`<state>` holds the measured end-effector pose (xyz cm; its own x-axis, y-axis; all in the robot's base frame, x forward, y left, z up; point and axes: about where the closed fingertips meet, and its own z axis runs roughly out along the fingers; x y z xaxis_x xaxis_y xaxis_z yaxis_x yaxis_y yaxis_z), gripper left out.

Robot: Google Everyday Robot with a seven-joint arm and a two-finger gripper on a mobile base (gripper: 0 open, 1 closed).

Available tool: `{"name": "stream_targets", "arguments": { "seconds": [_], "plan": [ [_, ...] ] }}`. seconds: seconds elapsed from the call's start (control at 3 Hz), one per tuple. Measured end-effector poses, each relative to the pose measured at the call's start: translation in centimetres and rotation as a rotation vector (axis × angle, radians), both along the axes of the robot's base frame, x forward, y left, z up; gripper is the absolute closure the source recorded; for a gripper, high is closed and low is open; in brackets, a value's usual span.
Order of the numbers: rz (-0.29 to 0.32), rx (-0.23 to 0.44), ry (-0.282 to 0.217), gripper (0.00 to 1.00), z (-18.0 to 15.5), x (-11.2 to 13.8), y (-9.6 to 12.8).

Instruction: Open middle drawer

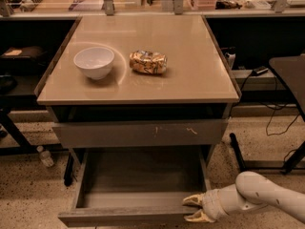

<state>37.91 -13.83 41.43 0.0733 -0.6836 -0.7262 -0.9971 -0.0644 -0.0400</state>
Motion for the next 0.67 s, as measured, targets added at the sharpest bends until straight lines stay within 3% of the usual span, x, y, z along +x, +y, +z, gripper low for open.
{"name": "stream_targets", "arguments": {
  "seconds": [0.67],
  "plan": [
    [0.000,0.000,0.000,0.11,0.00,0.00,0.01]
  ]
}}
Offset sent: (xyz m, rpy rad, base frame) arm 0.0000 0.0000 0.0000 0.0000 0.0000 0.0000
